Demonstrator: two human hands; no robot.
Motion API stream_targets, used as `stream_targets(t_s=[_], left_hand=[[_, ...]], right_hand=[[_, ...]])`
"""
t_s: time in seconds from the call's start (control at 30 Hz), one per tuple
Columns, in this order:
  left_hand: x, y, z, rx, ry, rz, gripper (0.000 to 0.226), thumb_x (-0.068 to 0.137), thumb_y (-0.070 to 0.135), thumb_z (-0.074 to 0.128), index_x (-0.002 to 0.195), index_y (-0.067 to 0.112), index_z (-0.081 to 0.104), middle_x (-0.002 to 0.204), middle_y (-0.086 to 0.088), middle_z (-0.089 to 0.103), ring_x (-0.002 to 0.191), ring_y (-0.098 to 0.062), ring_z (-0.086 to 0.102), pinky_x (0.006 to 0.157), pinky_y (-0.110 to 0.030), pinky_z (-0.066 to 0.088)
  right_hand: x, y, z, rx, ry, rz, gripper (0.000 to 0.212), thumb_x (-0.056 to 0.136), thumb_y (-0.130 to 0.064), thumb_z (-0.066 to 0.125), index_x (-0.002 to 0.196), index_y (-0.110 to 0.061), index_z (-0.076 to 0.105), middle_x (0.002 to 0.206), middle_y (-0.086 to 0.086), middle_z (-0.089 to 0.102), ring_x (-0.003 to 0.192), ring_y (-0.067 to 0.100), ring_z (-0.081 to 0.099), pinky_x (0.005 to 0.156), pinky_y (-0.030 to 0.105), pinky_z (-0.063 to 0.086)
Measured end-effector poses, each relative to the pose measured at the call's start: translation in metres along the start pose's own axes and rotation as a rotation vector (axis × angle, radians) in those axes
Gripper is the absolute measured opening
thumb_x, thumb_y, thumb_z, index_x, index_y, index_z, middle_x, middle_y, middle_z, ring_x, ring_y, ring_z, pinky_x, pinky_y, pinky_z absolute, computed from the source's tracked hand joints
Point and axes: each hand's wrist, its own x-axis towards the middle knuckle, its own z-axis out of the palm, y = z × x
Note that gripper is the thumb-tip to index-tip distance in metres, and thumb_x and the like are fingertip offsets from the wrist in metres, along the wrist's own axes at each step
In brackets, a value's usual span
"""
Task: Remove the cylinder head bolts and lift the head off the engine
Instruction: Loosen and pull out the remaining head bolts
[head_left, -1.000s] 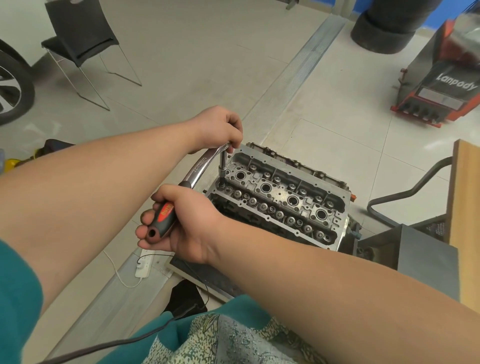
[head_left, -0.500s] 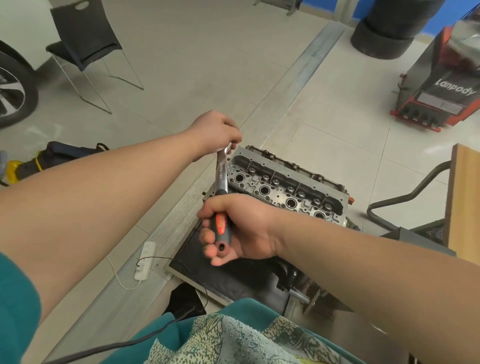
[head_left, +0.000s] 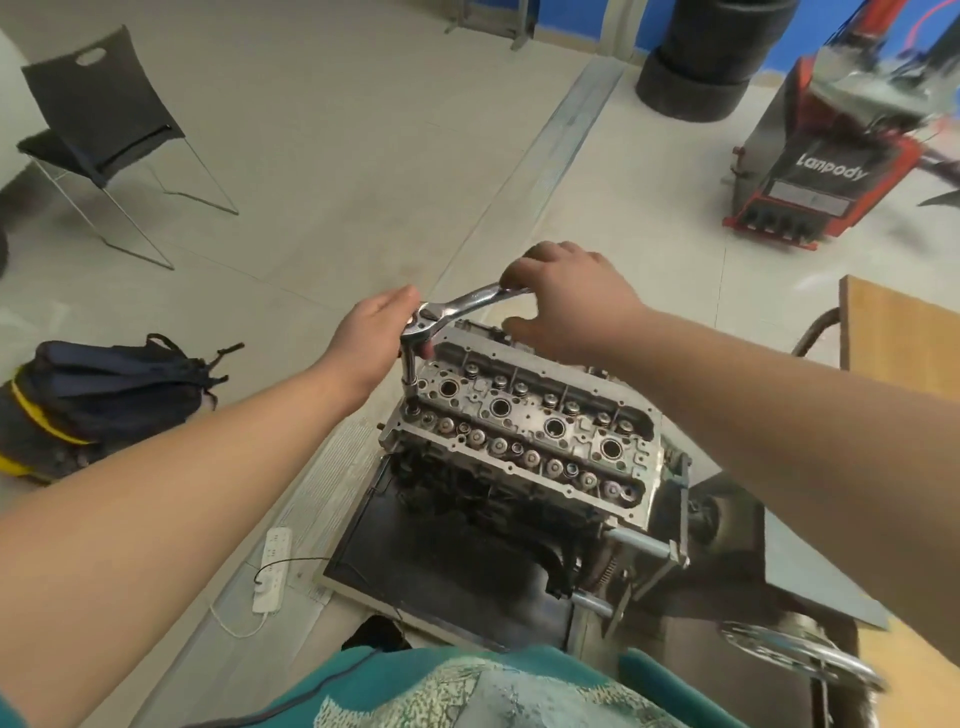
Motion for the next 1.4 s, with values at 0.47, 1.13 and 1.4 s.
stream_targets(t_s=[0.47,1.13,1.4], left_hand=[[0.023,-0.017,-0.035,-0.142,-0.466,0.032,0.049,0.096,0.065,0.056,0.124,0.029,0.075,0.124,0.003,0.076,0.127,-0.020,0.066,0.120,-0.051,0.042],[0.051,-0.057,-0.058,0.051,-0.354,0.404,0.052,0.077,0.007,0.089,0.088,0.056,0.075,0.078,0.022,0.074,0.072,0.006,0.067,0.065,-0.008,0.048],[0.039,-0.069,-0.042,0.045,-0.319,0.387,0.035,0.085,0.006,0.083,0.094,0.037,0.069,0.090,0.014,0.070,0.084,-0.008,0.069,0.070,-0.014,0.052]], right_hand=[[0.011,-0.091,0.028,0.177,-0.136,0.074,0.038,0.099,-0.053,0.064,0.119,-0.023,0.054,0.088,-0.004,0.068,0.077,0.021,0.064,0.065,0.037,0.055],[0.034,-0.128,0.025,0.614,-0.234,0.487,0.041,0.095,-0.040,0.075,0.127,-0.023,0.056,0.087,-0.005,0.066,0.063,0.012,0.064,0.054,0.030,0.051],[0.036,-0.142,0.032,1.187,-0.152,0.749,0.026,0.106,-0.046,0.054,0.120,-0.031,0.070,0.059,0.006,0.057,0.046,0.023,0.044,0.041,0.025,0.034]])
